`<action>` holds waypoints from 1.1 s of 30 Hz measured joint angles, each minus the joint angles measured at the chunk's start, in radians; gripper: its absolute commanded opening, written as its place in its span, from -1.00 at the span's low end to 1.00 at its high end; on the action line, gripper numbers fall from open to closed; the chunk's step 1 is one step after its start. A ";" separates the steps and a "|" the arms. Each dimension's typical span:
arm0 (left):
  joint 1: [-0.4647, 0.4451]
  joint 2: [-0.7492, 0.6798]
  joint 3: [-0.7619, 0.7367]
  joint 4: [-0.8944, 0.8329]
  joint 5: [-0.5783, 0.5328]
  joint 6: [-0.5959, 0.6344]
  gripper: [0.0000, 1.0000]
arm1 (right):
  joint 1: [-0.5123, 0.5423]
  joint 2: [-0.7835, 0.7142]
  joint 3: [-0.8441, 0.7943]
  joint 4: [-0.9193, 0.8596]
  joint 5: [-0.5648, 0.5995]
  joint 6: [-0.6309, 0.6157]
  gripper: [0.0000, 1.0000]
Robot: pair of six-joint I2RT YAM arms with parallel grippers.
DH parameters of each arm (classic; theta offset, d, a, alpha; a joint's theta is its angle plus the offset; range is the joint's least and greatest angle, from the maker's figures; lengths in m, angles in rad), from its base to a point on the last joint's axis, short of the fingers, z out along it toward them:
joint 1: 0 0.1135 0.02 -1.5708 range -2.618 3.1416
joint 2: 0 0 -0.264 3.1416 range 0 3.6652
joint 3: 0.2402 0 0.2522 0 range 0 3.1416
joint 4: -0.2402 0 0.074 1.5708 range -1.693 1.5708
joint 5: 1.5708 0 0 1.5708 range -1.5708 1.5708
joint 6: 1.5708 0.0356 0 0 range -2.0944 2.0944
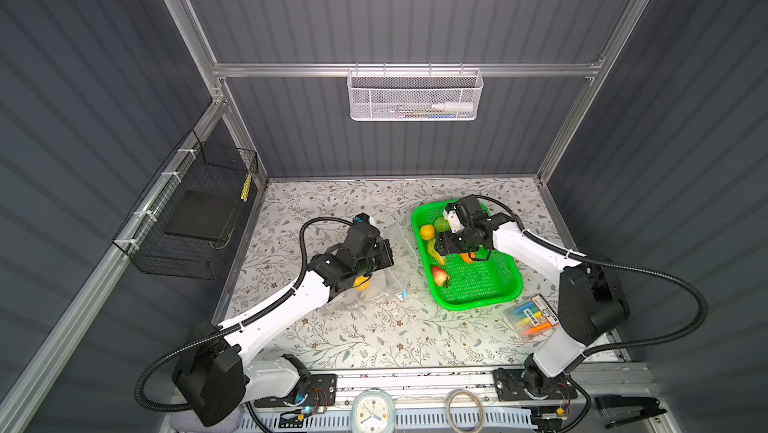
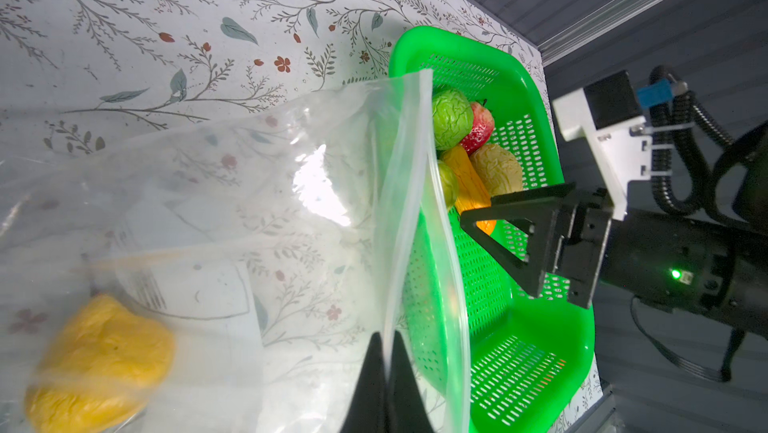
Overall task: Place the food in the zip-top bag and seal the zipper
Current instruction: 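Carry the yellow pear into the bag held open by the left gripper and release, then grasp the green round fruit in the basket with the right gripper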
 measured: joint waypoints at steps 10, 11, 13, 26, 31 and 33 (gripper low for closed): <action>0.000 0.005 -0.008 0.007 0.014 -0.003 -1.00 | 0.000 0.122 0.058 0.036 -0.019 0.027 0.52; 0.000 0.005 -0.009 0.007 0.014 -0.003 -1.00 | 0.000 0.130 0.058 0.037 -0.019 0.028 0.52; 0.000 0.005 -0.014 0.007 0.014 -0.004 -1.00 | 0.000 0.149 0.062 0.039 -0.019 0.032 0.51; 0.000 0.005 -0.018 0.006 0.018 -0.004 -1.00 | 0.000 0.215 0.090 0.058 -0.022 0.050 0.35; 0.000 0.005 -0.018 0.006 0.018 -0.004 -1.00 | 0.000 0.215 0.090 0.061 -0.019 0.056 0.08; 0.000 0.005 -0.018 0.006 0.018 -0.004 -1.00 | 0.000 0.215 0.090 0.062 -0.018 0.054 0.06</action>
